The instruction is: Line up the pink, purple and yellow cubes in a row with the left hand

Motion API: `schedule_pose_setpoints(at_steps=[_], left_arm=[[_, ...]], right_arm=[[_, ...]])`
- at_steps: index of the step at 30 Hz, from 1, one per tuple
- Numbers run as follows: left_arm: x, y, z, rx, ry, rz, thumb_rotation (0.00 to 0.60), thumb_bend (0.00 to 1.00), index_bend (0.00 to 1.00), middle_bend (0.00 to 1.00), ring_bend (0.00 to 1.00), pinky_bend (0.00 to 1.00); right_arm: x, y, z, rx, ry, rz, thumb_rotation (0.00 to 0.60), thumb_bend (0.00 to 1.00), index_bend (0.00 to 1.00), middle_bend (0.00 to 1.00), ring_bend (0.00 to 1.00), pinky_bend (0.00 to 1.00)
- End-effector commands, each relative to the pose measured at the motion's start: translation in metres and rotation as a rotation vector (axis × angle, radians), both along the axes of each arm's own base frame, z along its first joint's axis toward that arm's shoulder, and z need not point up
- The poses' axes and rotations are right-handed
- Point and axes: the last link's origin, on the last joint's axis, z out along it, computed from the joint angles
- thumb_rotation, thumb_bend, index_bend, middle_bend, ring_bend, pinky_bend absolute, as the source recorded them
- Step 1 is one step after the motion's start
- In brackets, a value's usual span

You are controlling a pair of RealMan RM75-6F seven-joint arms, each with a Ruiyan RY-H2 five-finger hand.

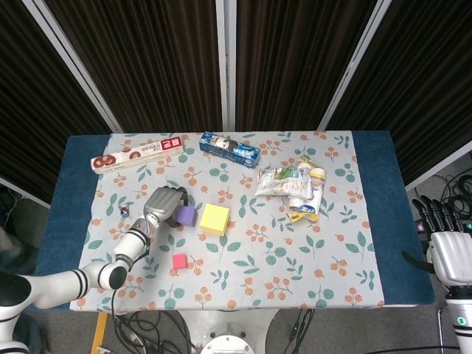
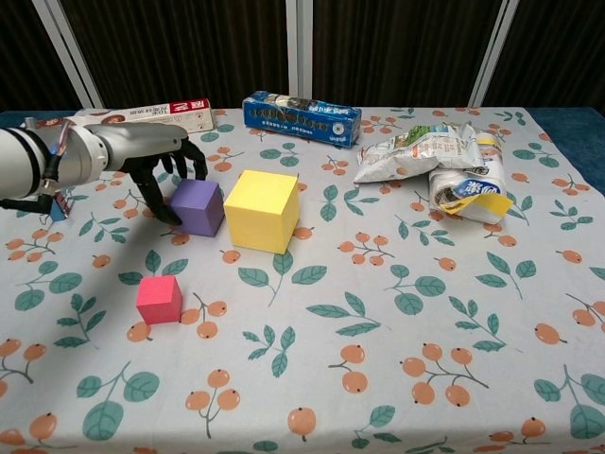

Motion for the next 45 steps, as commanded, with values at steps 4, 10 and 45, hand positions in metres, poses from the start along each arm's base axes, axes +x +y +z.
schedule_pose_setpoints(at_steps=[4, 10, 45], left_arm=[[0.011, 0.003, -0.003, -0.007, -0.004, -0.027, 0.600, 0.24, 0.55, 0.33, 0.30, 0.27], [0.019, 0.005, -0.006, -0.027, -0.019, -0.029, 0.600, 0.24, 0.55, 0.33, 0.30, 0.27], [0.043, -0.005, -0.027, -0.088, -0.040, 0.012, 0.600, 0.23, 0.38, 0.30, 0.30, 0.27]], right_arm=[[0.000, 0.003, 0.000, -0.003, 0.002, 0.002, 0.600, 0.03, 0.00, 0.04, 0.00, 0.00], [0.000, 0.000, 0.001, -0.004, 0.002, -0.005, 0.600, 0.03, 0.00, 0.04, 0.00, 0.00], [0.006, -0.001, -0.016, 0.127, -0.013, 0.062, 0.600, 0.03, 0.00, 0.04, 0.00, 0.00]])
